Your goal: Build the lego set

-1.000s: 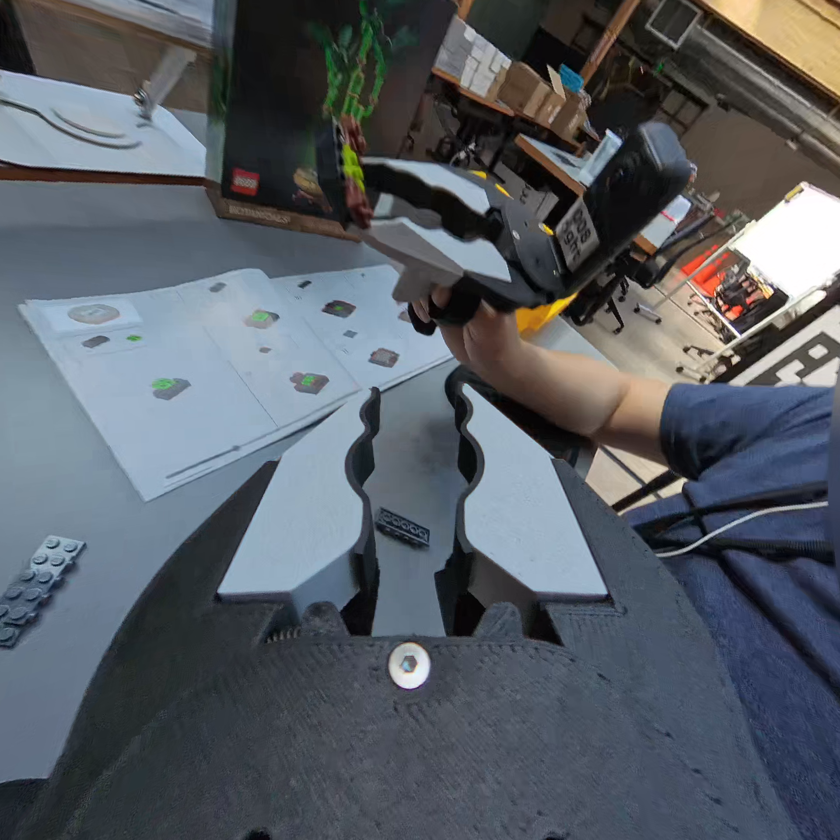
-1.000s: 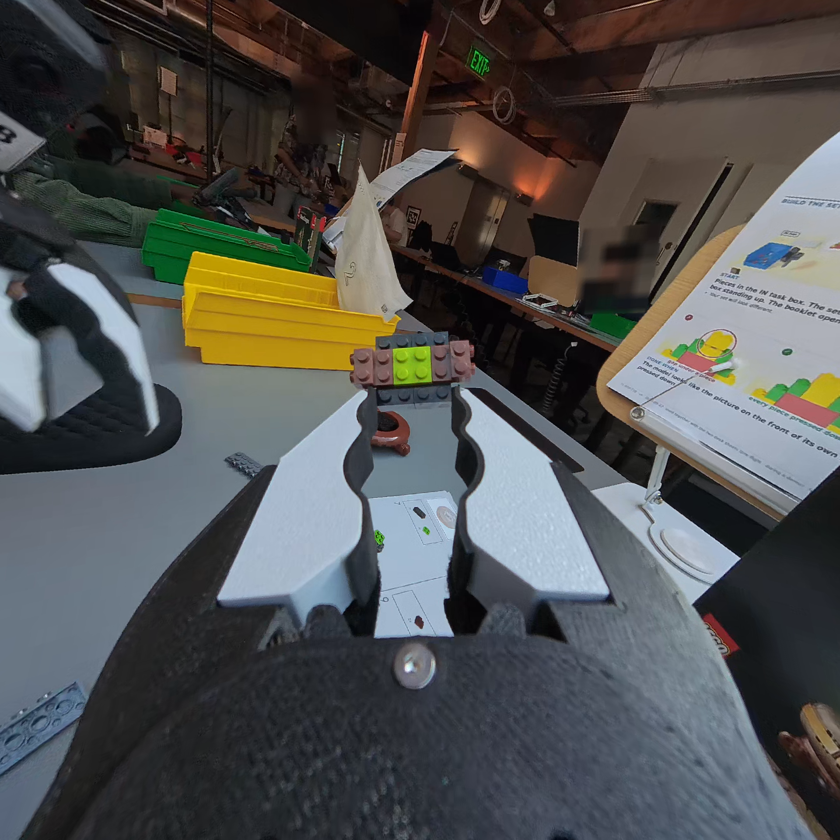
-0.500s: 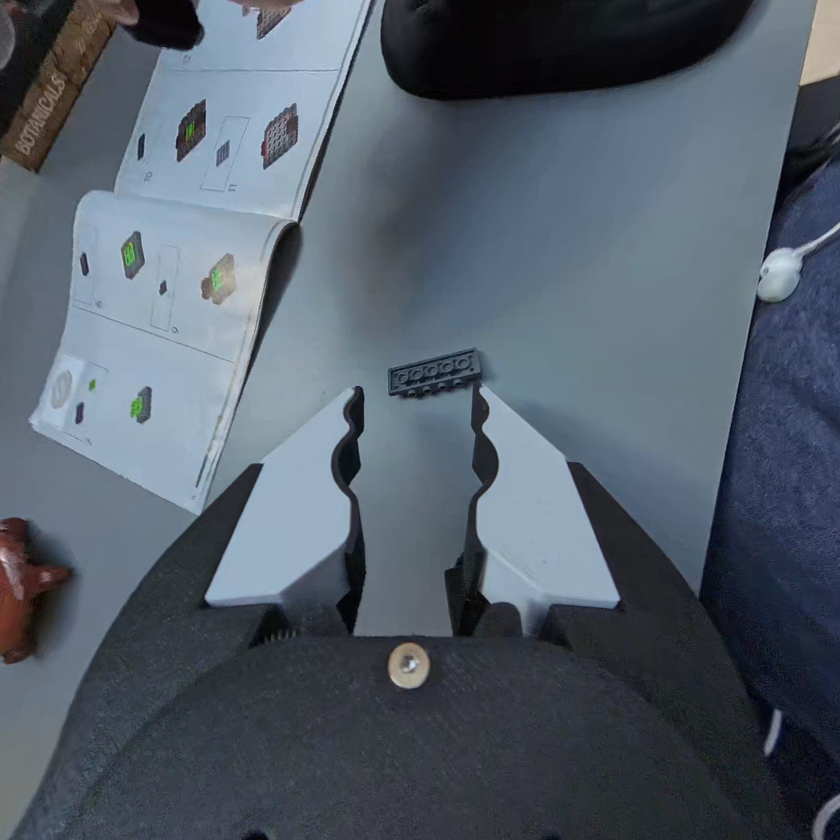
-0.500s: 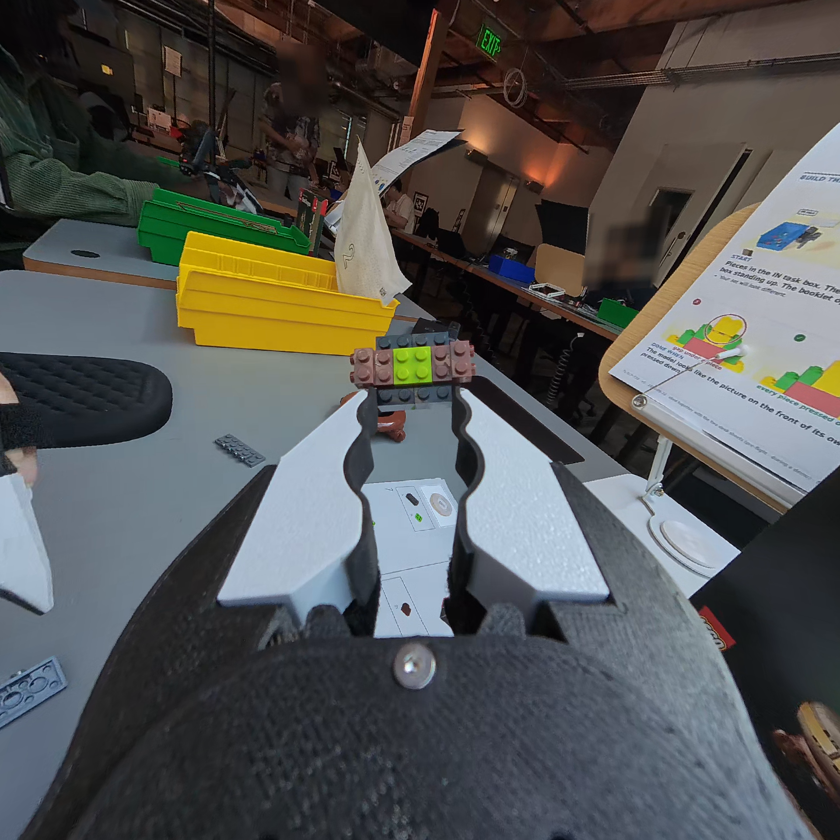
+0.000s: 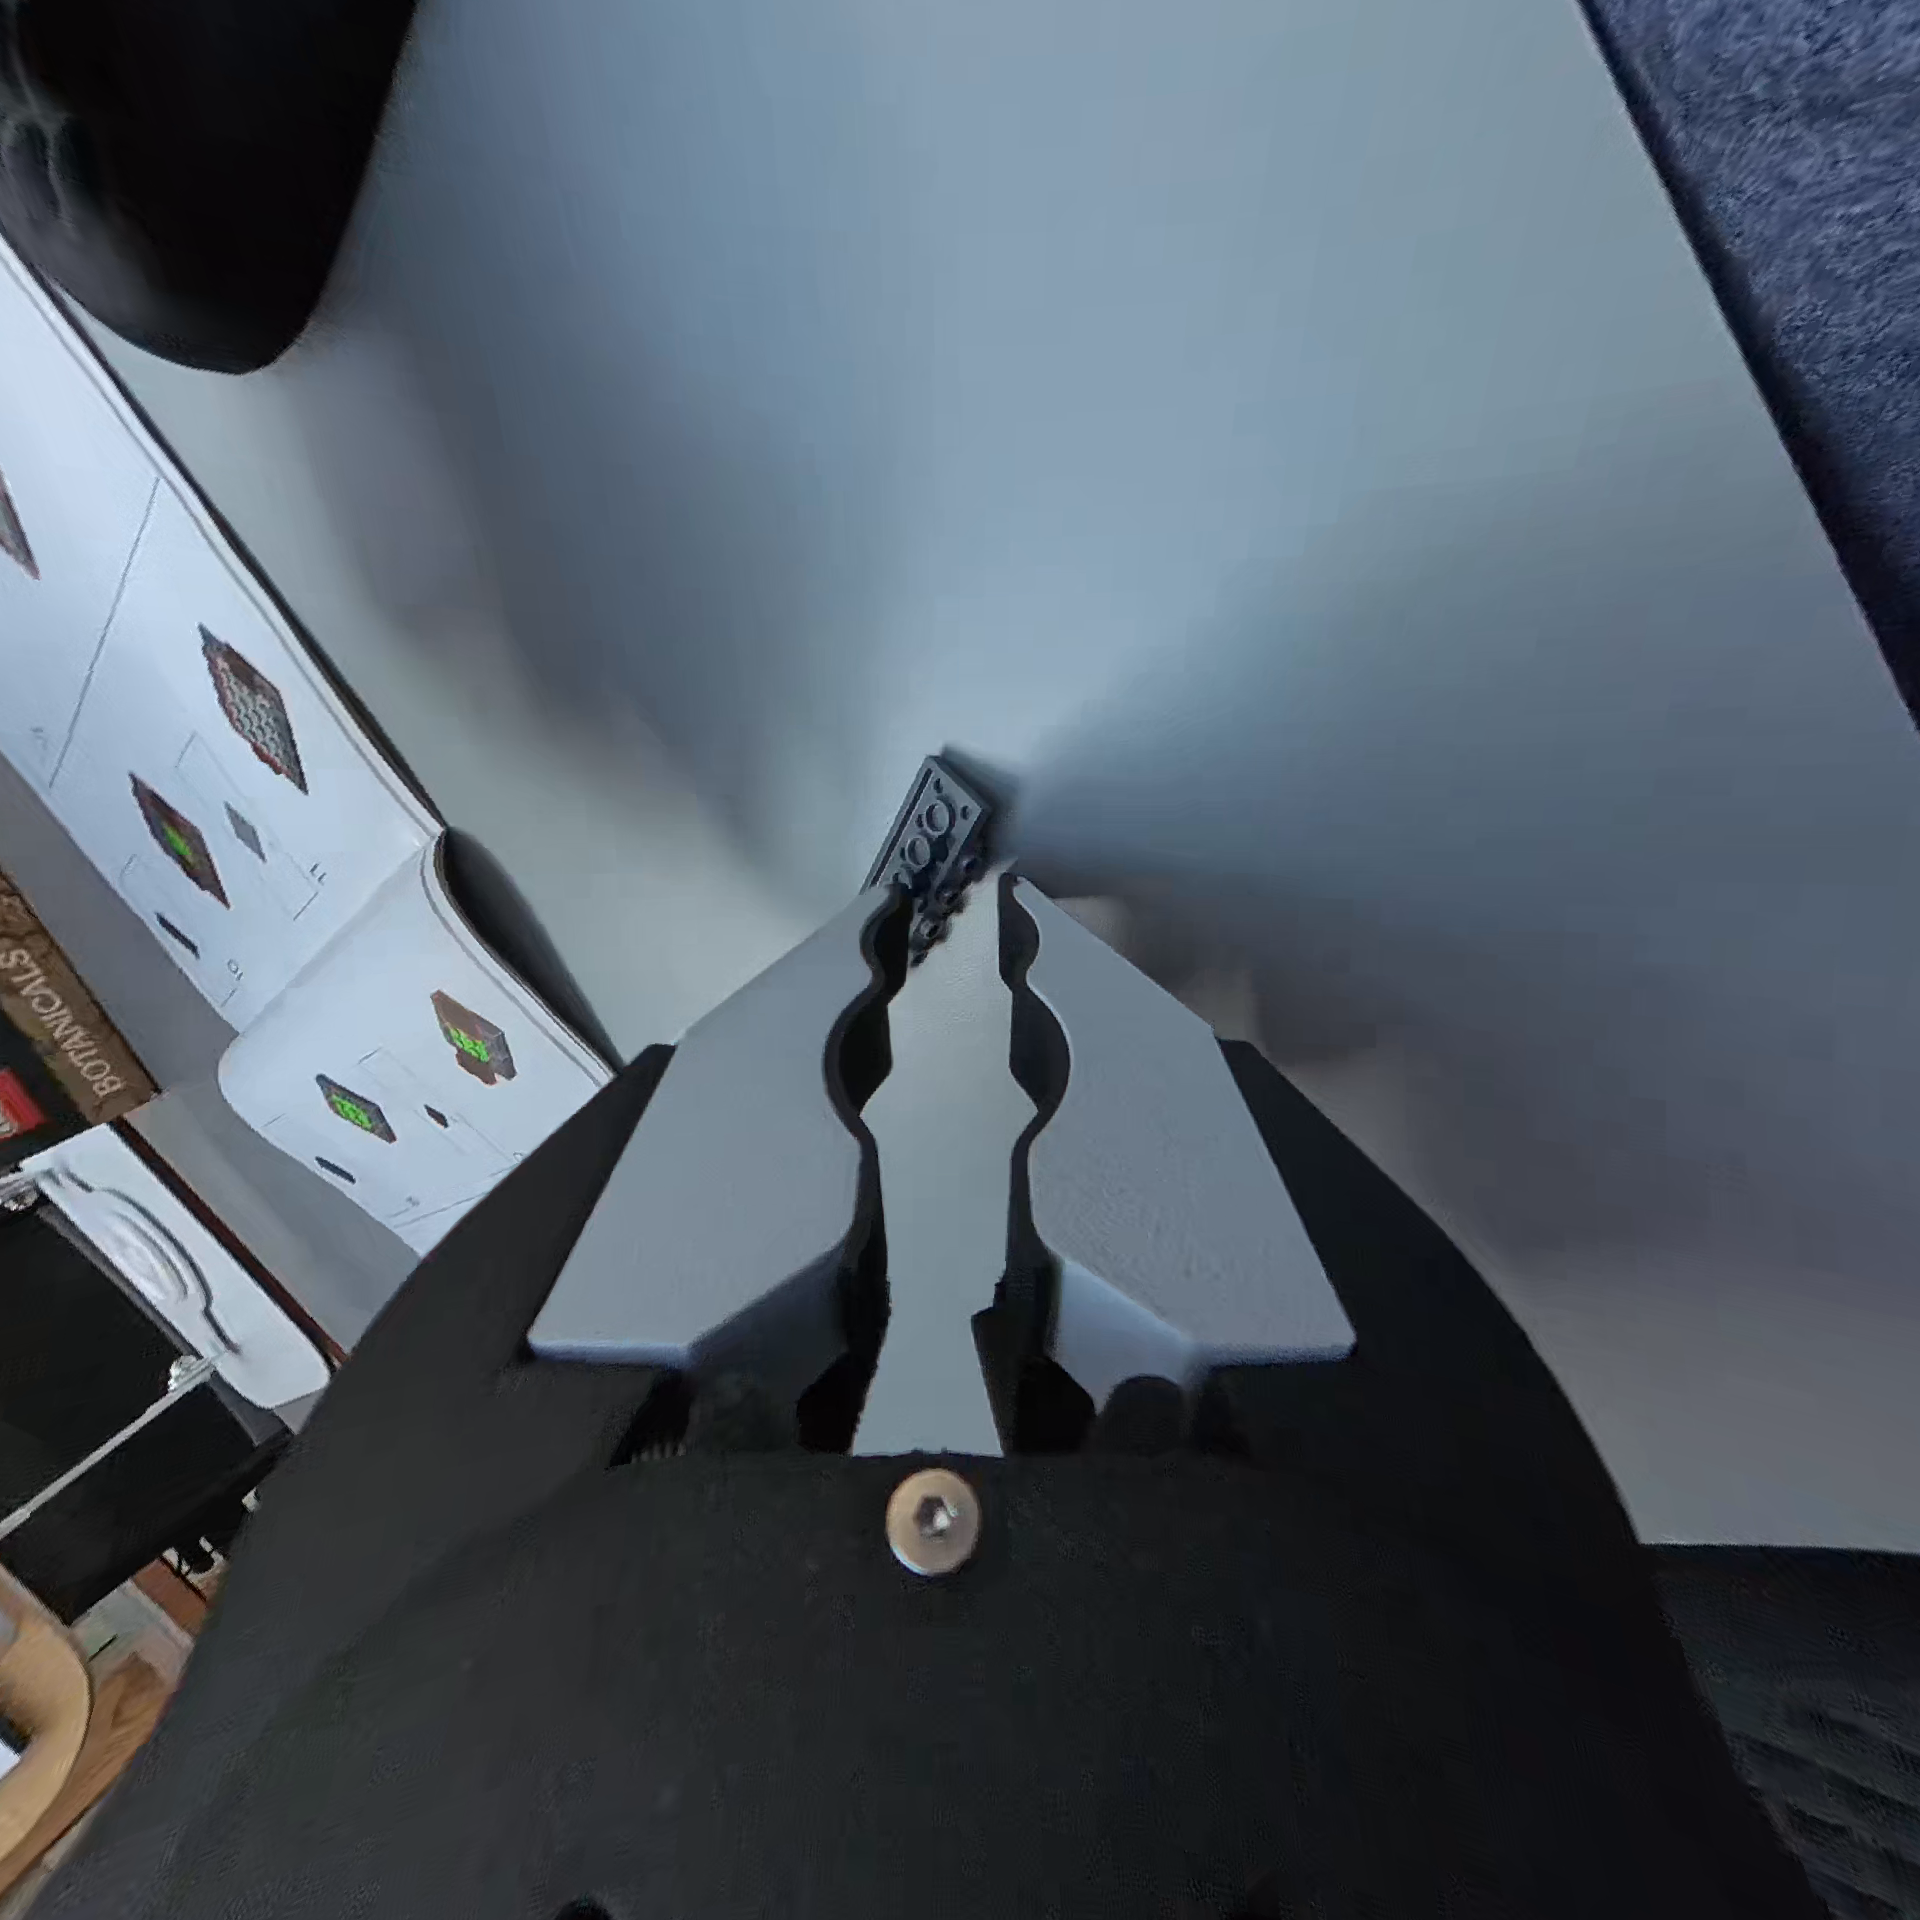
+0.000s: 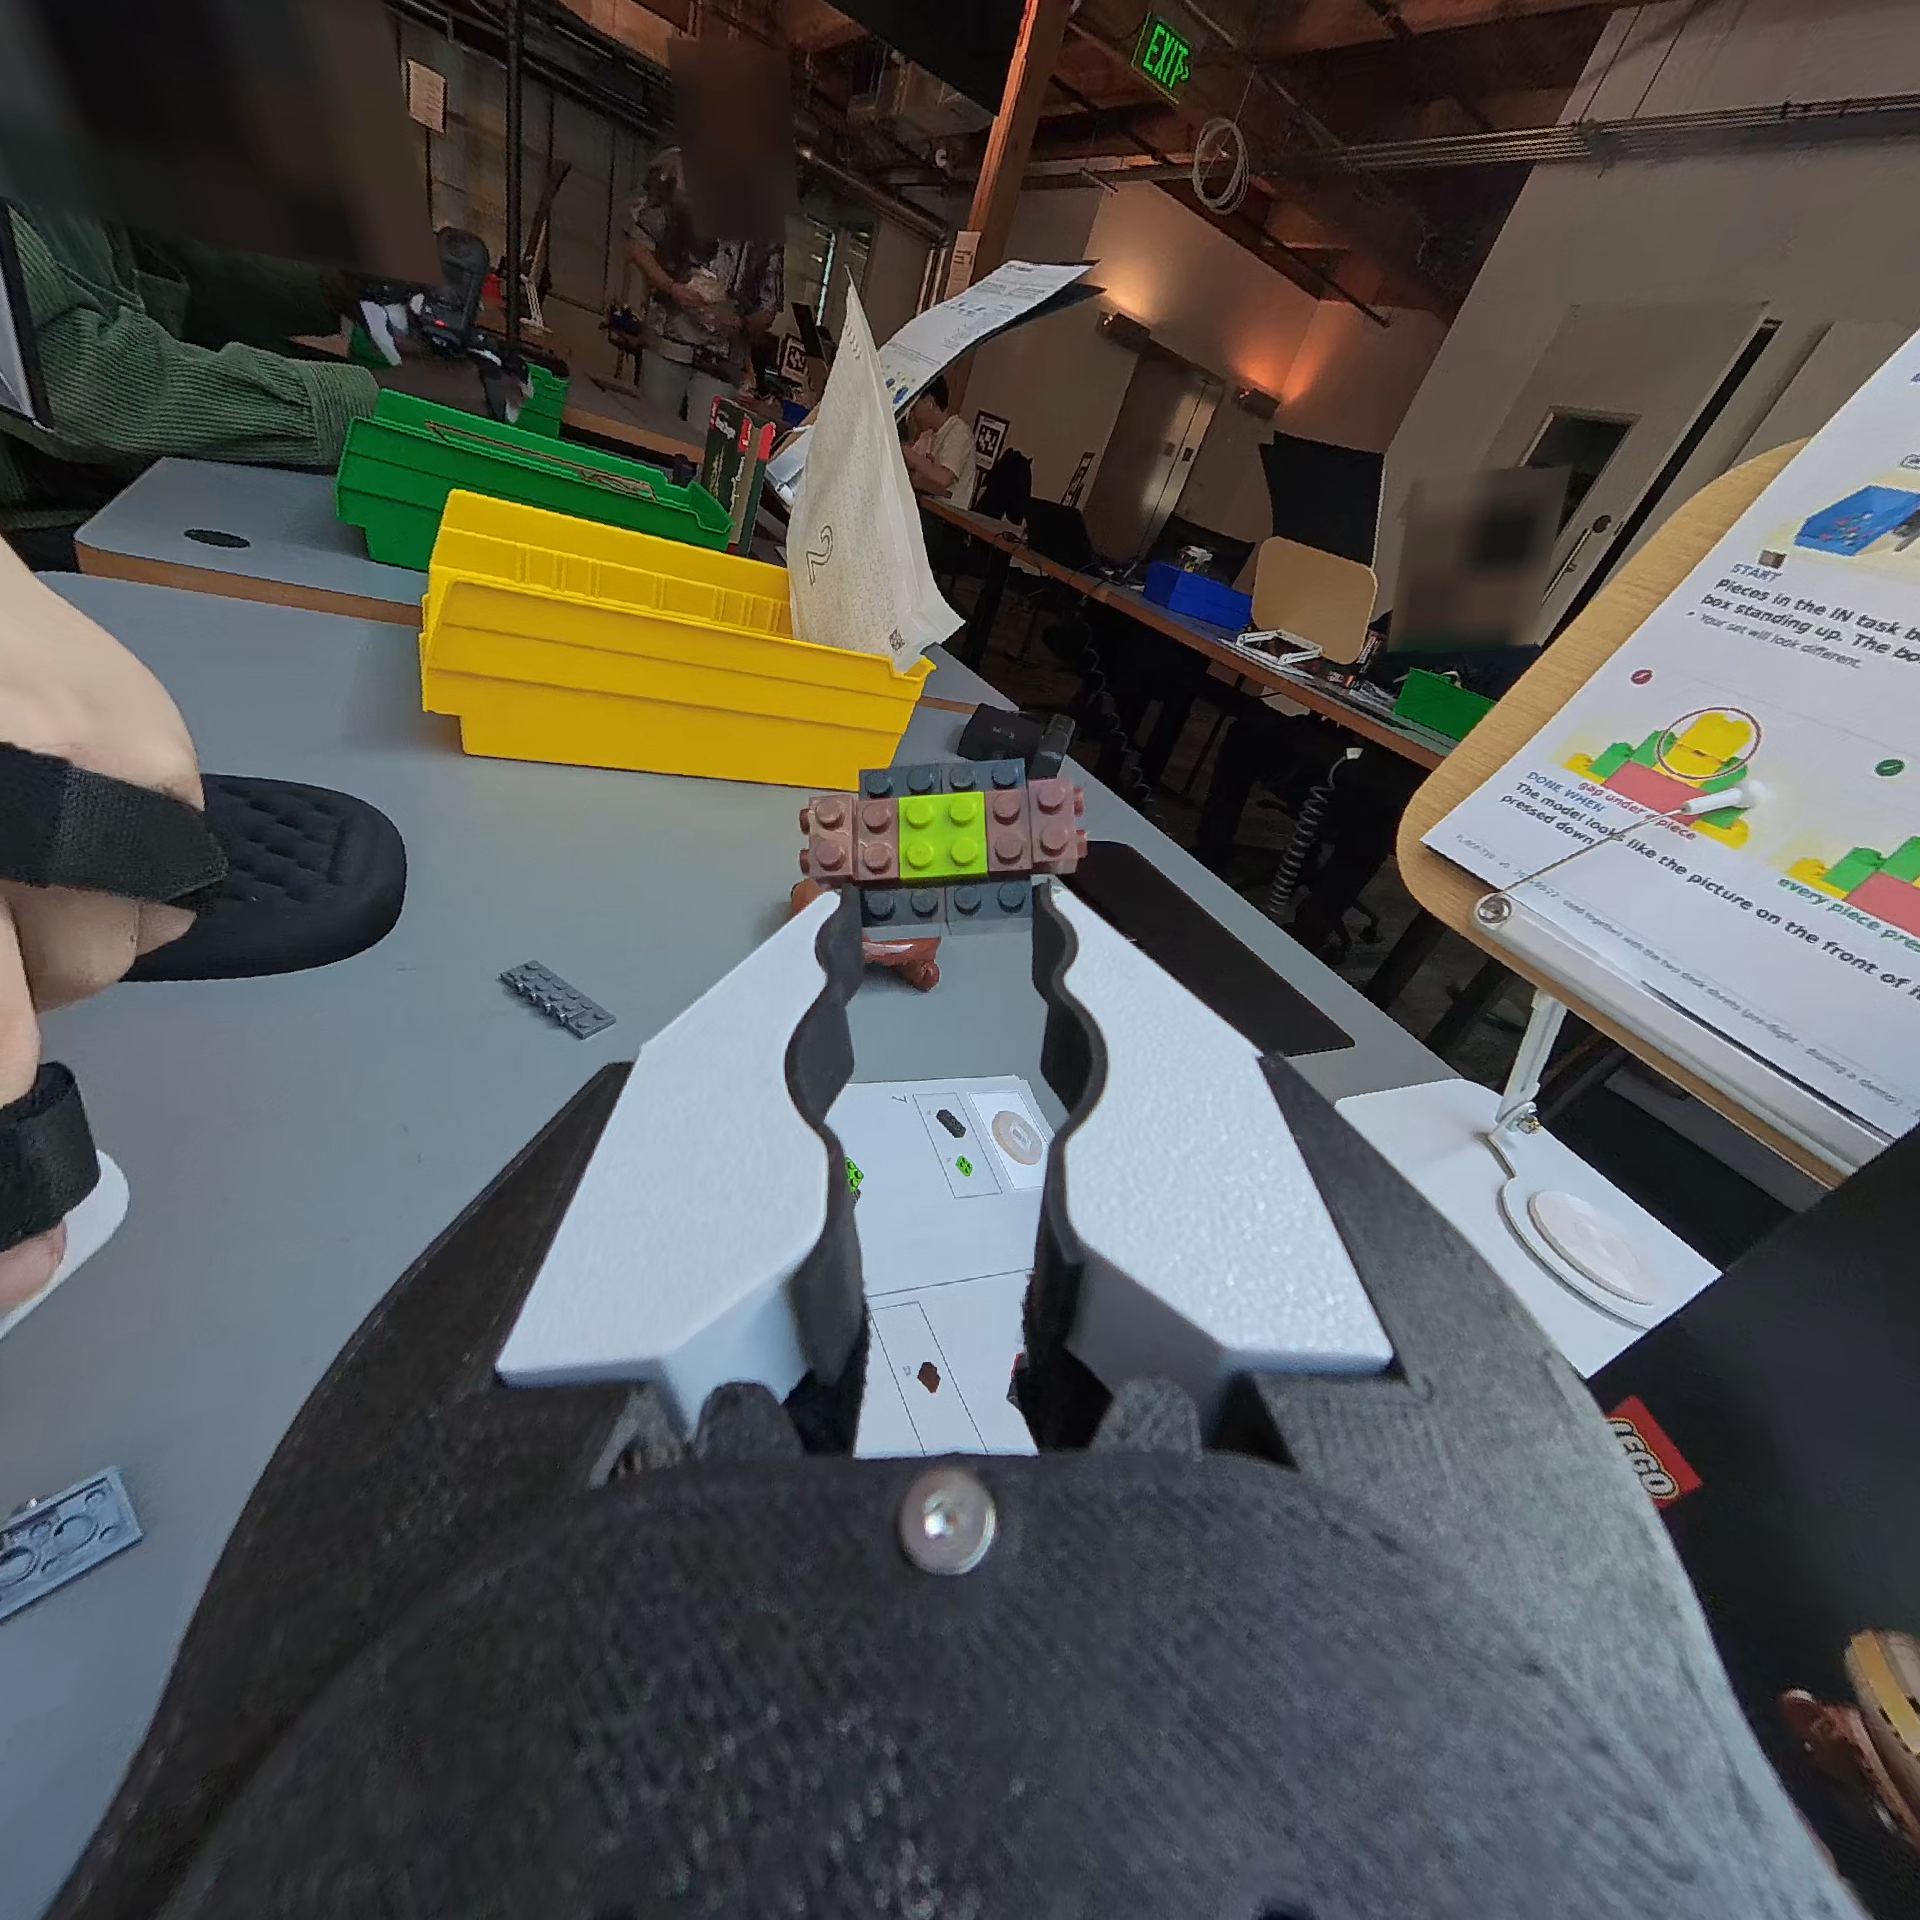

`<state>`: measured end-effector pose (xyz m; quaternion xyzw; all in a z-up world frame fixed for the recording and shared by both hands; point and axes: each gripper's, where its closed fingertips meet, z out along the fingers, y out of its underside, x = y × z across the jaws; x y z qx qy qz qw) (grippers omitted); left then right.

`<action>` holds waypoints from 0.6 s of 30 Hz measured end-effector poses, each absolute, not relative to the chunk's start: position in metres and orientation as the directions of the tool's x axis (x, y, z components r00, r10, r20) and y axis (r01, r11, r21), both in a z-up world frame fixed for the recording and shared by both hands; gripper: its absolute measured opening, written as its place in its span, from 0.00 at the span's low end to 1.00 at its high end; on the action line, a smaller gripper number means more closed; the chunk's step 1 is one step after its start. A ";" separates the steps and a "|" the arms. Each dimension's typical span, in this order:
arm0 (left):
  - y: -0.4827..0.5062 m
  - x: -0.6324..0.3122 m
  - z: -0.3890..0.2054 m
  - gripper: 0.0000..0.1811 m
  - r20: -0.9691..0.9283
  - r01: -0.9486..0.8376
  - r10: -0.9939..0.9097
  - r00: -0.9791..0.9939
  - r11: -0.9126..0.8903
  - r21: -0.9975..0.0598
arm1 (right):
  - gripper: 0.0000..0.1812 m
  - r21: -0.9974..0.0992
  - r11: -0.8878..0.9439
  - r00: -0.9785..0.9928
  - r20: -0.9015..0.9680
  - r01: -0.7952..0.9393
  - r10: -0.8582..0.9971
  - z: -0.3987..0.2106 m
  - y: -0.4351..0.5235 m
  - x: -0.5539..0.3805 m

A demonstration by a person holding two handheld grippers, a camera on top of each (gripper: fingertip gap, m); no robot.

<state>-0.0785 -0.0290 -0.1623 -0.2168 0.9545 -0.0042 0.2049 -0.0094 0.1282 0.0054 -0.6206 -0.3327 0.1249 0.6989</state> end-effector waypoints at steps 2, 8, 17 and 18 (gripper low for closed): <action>-0.032 -0.075 -0.163 0.07 -0.378 -0.391 -0.402 -0.834 0.914 -0.110 | 0.17 -0.949 0.201 0.750 0.314 0.241 0.583 0.006 0.129 -0.008; -0.014 -0.064 -0.149 0.02 -0.390 -0.609 -0.651 -0.651 0.755 -0.244 | 0.17 -0.956 0.187 0.752 0.292 0.225 0.591 0.005 0.131 -0.005; 0.051 -0.072 0.005 0.02 0.544 -0.344 -0.834 0.087 -0.538 -0.770 | 0.17 -0.939 0.179 0.556 0.321 0.295 0.767 -0.027 0.110 -0.046; 0.059 -0.076 0.009 0.02 0.583 -0.325 -0.805 0.108 -0.583 -0.745 | 0.17 -0.939 0.174 0.543 0.315 0.296 0.778 -0.029 0.107 -0.051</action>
